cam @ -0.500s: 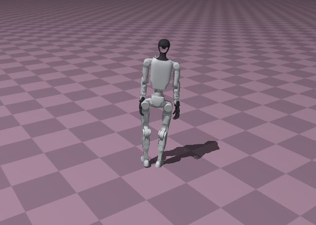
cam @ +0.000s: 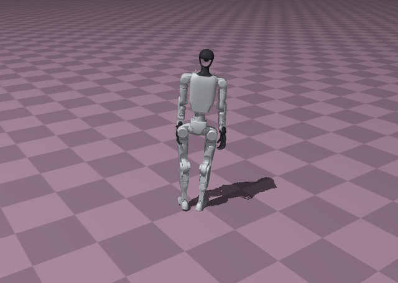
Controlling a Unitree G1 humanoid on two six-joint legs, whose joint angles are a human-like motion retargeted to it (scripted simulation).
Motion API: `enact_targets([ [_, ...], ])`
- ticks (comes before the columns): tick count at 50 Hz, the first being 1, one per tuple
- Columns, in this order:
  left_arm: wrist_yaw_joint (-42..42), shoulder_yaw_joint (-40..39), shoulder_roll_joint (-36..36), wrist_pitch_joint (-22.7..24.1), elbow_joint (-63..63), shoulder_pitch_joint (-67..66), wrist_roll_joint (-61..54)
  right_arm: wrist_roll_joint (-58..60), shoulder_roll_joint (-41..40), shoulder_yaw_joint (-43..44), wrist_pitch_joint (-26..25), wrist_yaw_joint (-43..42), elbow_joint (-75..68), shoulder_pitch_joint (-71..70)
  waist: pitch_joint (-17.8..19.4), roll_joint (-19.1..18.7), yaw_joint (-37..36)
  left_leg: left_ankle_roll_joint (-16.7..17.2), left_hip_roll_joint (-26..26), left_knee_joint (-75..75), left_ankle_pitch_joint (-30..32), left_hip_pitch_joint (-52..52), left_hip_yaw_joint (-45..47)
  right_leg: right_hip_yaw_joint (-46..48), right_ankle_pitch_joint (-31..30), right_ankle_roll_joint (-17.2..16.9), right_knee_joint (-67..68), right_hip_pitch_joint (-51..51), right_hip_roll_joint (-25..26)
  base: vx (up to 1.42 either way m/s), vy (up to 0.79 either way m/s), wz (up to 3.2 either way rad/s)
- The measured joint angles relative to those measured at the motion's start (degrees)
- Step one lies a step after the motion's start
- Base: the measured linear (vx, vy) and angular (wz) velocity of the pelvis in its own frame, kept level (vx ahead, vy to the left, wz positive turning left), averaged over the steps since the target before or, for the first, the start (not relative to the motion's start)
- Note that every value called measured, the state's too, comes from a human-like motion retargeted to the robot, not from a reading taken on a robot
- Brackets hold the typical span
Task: Upper body actions
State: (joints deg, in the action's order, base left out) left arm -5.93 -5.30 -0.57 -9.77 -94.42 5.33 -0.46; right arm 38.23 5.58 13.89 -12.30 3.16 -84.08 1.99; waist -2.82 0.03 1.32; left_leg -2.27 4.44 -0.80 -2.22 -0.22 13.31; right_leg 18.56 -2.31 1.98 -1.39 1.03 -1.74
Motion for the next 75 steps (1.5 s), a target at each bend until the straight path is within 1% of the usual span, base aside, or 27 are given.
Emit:
enact_targets([
  [15,1.5,-0.8,0.5,-0.3,-2.3,-0.5,0.2,0.8,0.1,-0.3,0.4,0.5,0.1,-0.4,-0.3,-0.1,0.1,0.4,-0.3,-0.2,0.1,0.0,0.5,-0.5,-0.3,0.2,0.1,-0.2,0.2,0.00,0.00,0.00],
  [26,0.8,0.6,0.1,-0.4,-1.6,-0.1,0.7,0.4,0.3,-0.1,0.9,0.2,-0.4,-0.4,-0.2,0.0,0.0,0.7,-0.5,-0.5,0.5,-0.4,0.3,-0.4,-0.5,0.4,0.1,-0.4,0.3,0.00,0.00,0.00],
  [75,0.8,0.9,-0.2,-0.6,-1.5,-0.2,0.6,2.1,0.4,-0.5,1.2,1.1,-0.4,-0.4,-0.6,-0.7,0.3,1.8,-1.2,-0.8,1.3,-1.1,0.4,-0.5,-0.7,1.1,0.1,-0.9,0.8,0.00,0.00,0.00],
])
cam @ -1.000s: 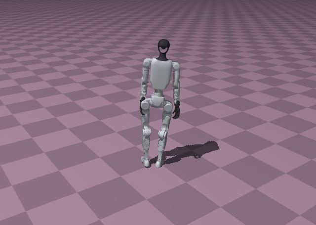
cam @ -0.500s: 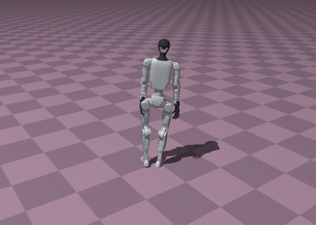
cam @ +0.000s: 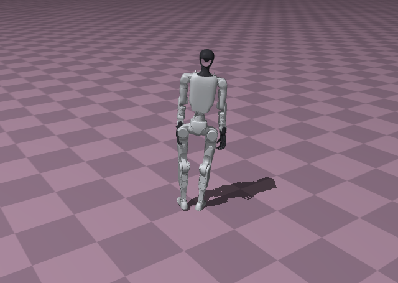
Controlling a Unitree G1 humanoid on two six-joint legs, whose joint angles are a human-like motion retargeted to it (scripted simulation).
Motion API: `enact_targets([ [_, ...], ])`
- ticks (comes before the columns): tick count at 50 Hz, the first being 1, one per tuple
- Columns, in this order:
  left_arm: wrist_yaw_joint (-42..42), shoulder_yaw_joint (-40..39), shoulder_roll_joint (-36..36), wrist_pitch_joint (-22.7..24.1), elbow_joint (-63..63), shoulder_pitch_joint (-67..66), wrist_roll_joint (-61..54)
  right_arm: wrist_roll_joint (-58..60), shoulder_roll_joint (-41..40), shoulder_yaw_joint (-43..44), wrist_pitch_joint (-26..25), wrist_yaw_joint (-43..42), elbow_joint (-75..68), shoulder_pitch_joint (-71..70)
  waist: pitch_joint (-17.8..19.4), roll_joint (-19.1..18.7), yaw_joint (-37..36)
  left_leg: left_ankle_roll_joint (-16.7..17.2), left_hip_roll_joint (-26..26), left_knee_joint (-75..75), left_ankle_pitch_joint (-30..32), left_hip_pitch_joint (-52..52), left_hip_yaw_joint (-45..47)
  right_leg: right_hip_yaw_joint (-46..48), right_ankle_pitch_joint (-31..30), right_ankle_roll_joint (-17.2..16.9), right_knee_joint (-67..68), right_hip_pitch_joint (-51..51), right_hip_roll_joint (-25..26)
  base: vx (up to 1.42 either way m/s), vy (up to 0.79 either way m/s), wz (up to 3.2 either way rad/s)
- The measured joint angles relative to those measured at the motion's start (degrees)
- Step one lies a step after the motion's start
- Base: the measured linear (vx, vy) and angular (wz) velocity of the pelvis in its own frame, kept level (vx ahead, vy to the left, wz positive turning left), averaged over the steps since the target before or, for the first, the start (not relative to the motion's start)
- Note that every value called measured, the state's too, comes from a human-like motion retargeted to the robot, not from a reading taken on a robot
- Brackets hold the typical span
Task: Upper body actions
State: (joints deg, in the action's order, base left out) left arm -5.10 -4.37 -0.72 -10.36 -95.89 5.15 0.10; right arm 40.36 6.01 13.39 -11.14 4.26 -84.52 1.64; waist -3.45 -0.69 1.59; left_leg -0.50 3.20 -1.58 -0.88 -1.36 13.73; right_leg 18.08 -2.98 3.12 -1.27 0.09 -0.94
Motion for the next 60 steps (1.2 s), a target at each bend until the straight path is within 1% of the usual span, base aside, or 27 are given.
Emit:
enact_targets([
  [33,0.2,0.0,-0.2,0.1,-0.1,0.0,-0.2,0.8,0.0,-0.2,0.2,0.3,-0.1,0.0,-0.7,-0.2,0.2,0.3,-0.2,0.1,-0.1,-0.1,0.3,-0.4,0.0,0.3,-0.1,-0.2,0.3,0.00,0.00,0.00],
  [52,0.3,0.3,-0.3,0.2,0.2,-0.1,-0.6,1.1,0.1,-0.6,0.4,0.0,-0.1,0.1,0.5,-0.3,0.5,0.4,-0.3,0.1,0.0,0.3,0.7,-0.8,-0.1,0.5,0.0,0.0,0.4,0.00,0.00,0.00],
  [60,0.2,0.3,-0.3,0.2,0.1,-0.2,-0.6,1.2,0.1,-0.6,0.5,-0.2,-0.1,0.3,0.4,-0.3,0.4,0.5,-0.4,0.1,-0.1,0.1,1.0,-1.1,-0.2,0.5,0.1,-0.3,0.5,0.00,0.00,0.00],
])
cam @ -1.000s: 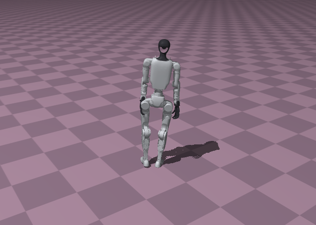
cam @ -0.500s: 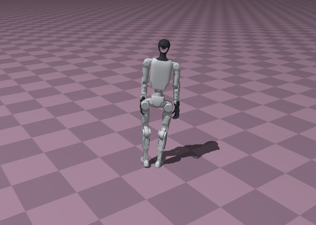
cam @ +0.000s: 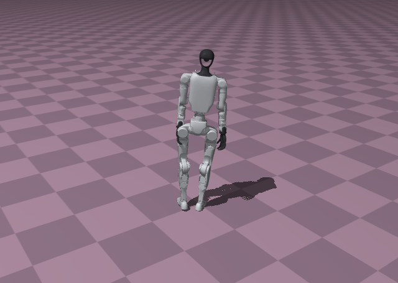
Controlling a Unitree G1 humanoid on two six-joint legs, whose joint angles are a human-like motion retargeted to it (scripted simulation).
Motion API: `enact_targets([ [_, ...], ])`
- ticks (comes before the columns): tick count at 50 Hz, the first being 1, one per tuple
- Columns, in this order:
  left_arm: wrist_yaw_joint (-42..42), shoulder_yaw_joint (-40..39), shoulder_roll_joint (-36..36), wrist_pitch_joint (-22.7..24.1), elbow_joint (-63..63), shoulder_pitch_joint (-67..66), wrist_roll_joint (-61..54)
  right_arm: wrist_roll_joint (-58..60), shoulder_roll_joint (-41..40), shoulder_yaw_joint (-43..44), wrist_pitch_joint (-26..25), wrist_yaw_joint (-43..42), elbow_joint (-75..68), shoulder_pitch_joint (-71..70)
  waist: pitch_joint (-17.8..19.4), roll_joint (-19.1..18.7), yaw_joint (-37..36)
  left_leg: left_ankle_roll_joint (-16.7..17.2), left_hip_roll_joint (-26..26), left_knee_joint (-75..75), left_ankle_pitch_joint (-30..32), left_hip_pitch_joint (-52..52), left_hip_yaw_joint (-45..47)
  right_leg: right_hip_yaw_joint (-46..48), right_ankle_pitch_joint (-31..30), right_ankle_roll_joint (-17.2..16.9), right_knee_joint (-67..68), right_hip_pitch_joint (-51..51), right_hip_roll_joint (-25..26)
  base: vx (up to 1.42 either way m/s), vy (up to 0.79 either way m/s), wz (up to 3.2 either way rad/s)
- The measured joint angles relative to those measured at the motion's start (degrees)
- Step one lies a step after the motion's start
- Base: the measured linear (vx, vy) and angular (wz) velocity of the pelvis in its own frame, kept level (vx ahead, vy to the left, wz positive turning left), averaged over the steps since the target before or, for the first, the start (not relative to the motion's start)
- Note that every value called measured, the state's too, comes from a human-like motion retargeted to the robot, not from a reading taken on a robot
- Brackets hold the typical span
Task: Upper body actions
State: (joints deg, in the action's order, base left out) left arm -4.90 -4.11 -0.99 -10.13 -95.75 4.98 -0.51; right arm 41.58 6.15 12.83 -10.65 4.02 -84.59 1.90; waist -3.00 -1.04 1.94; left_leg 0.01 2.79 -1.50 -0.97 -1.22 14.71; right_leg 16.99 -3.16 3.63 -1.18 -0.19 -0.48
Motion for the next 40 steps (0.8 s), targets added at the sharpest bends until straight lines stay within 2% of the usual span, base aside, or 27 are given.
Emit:
enact_targets([
  [14,-0.1,0.7,1.0,0.2,1.5,0.7,-0.4,0.1,1.0,0.3,1.1,-0.2,1.5,-0.7,1.6,1.1,-0.4,-0.5,0.4,-0.2,0.0,-0.4,1.0,-1.2,-0.9,-0.9,0.9,-1.5,-1.2,-0.04,0.03,-0.01],
  [20,0.4,1.8,1.9,0.3,0.8,1.4,-0.8,-0.1,1.4,-0.3,1.7,-0.4,2.6,-0.9,3.7,1.5,-0.2,-1.0,0.5,0.0,0.0,0.0,1.9,-2.6,-2.2,-2.0,1.7,-2.2,-1.3,-0.11,0.07,-0.18],
  [25,0.9,0.4,2.5,0.0,0.8,1.5,-0.6,0.1,1.5,-1.5,2.5,-0.6,4.1,-1.8,4.4,0.9,-0.7,-1.4,-0.4,0.7,-0.5,-0.2,5.6,-7.6,-4.2,-4.3,4.9,-5.4,-0.4,-0.14,0.06,-0.70],
  [29,1.0,-1.4,2.6,0.1,1.4,0.2,-0.9,0.7,2.0,-2.4,2.8,-1.1,4.1,-2.3,4.3,0.2,-0.5,-1.3,-1.2,0.9,-0.5,-0.7,8.2,-12.6,-3.2,-3.3,7.2,-7.1,0.9,-0.03,0.04,-0.56],
  [32,1.3,-0.8,2.7,-0.3,1.2,-0.1,-0.9,0.7,2.4,-1.5,2.9,-1.8,3.9,-1.7,4.9,-0.9,0.2,-1.2,-1.9,0.6,-0.3,-0.5,7.3,-6.0,-1.7,-0.8,5.5,-4.5,-1.2,0.01,0.00,0.19],
  [35,1.7,-0.6,3.1,-0.9,1.1,0.0,0.1,0.3,3.1,0.0,2.8,-2.8,2.5,-0.3,4.6,-0.4,0.1,-1.0,-0.7,0.2,-0.6,0.1,6.1,1.3,-2.4,-3.5,1.6,-1.1,-4.3,0.05,0.00,0.34],
  [40,1.4,0.5,2.5,-1.4,1.4,-1.1,0.0,0.7,4.4,4.4,0.9,-3.0,-2.3,2.3,1.8,-0.4,-5.9,-0.4,-0.2,-0.5,-0.9,0.4,6.4,2.3,-2.4,-3.2,-0.8,1.0,-4.3,0.08,0.03,0.04],
])
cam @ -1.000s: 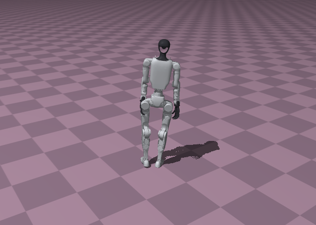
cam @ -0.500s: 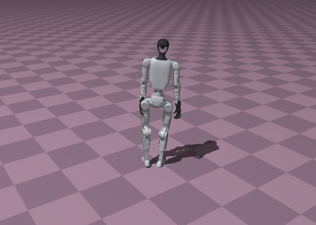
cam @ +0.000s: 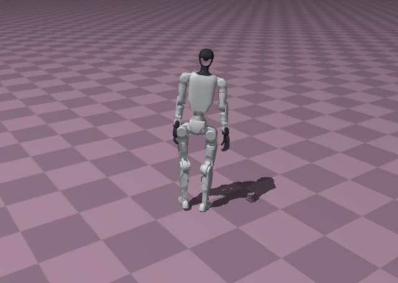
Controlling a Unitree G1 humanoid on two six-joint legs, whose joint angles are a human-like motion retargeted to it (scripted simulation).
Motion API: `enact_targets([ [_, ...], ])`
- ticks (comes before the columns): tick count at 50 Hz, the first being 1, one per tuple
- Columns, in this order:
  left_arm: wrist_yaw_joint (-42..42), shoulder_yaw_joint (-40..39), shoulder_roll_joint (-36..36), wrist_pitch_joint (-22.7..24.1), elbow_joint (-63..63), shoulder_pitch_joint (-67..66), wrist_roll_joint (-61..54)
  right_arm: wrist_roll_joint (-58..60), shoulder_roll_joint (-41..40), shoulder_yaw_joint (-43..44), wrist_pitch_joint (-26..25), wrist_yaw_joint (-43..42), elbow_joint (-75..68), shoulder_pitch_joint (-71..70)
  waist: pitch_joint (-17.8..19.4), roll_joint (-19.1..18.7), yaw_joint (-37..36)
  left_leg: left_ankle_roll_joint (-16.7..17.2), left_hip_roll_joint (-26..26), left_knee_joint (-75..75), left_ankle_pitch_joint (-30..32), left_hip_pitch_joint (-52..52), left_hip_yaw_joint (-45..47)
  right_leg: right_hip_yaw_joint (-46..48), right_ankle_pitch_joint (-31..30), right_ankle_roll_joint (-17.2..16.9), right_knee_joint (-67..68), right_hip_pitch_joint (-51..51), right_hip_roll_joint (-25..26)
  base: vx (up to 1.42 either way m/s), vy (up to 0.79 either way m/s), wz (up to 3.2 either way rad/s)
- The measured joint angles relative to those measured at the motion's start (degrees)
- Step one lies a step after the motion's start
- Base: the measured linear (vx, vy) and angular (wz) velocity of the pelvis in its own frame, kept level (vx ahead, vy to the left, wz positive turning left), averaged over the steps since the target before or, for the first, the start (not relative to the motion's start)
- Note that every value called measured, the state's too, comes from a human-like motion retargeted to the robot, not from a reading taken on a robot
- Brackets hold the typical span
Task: Upper body actions
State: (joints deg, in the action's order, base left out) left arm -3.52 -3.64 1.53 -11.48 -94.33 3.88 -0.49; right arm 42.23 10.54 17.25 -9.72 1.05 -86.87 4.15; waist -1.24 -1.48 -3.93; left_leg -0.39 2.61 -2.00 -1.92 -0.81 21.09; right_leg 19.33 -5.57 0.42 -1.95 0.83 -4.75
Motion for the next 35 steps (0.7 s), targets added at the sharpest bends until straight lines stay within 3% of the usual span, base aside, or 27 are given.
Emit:
enact_targets([
  [8,0.6,-0.8,-1.8,0.5,2.9,-0.5,-0.1,-2.2,0.7,2.6,-1.3,0.6,0.8,2.1,-1.4,-1.8,3.1,0.0,0.6,-0.1,1.1,-1.2,-6.8,4.8,3.1,0.7,-0.1,2.5,0.5,-0.02,0.04,0.75],
  [16,0.0,0.1,-2.2,1.5,2.7,-1.1,0.6,-2.1,-0.6,3.1,-1.5,0.7,1.2,2.4,-2.4,-0.4,-2.2,0.5,1.1,-0.2,2.0,-2.7,-9.9,8.1,3.8,0.7,-0.9,3.1,0.3,-0.04,-0.03,0.37],
  [35,-1.1,-3.6,-0.2,0.5,-1.0,-0.5,-1.1,-1.5,-2.6,-0.8,1.3,2.9,5.4,0.8,-2.0,1.1,-7.0,1.2,3.9,-0.8,5.1,-6.2,-22.6,21.9,8.4,-1.3,-0.5,8.0,-0.5,-0.13,0.01,0.62],
])
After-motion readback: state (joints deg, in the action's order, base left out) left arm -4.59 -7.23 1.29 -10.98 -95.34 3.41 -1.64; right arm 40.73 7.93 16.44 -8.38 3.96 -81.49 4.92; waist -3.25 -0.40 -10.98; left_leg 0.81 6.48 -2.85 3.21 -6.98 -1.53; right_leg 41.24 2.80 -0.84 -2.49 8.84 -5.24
